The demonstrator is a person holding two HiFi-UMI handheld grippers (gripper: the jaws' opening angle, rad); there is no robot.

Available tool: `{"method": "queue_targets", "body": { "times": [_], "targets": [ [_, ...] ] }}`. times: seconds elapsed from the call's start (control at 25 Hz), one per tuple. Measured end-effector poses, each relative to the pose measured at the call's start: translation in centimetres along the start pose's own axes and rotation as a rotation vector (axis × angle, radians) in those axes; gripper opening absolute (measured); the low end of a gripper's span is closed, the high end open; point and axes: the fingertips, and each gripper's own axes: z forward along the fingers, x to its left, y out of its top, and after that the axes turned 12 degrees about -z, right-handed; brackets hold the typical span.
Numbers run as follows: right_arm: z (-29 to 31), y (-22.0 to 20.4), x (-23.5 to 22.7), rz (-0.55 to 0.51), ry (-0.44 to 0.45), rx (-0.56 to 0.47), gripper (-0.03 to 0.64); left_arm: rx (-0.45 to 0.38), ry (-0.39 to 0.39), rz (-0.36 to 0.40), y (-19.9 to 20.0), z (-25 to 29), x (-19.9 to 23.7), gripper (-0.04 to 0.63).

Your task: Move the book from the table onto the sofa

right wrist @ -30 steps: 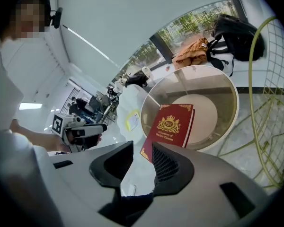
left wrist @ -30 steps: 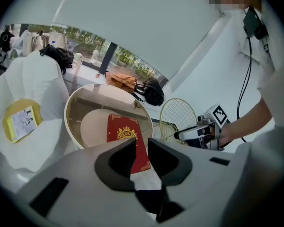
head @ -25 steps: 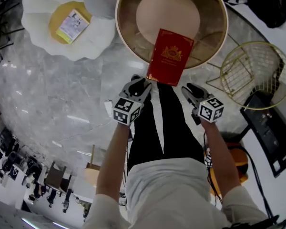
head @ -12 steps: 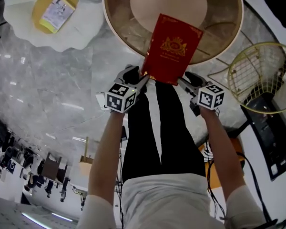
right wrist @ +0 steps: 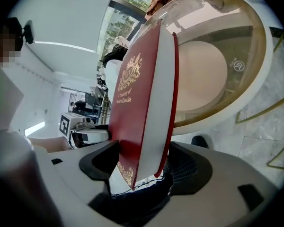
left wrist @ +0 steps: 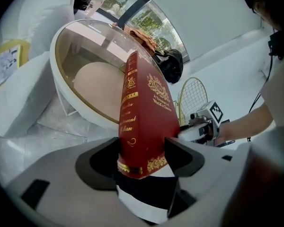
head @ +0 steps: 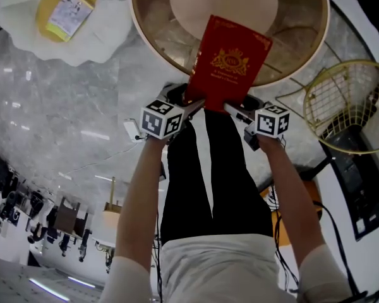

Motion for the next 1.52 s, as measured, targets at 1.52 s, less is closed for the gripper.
{"method": "queue_targets", "body": {
  "times": [1.52],
  "targets": [
    [2.2,11.5,13.0,-0.417,0.015,0.152,0.325,-0.373,-0.026,-0.159,4.8,-14.4,0.3,0.296]
  ]
}}
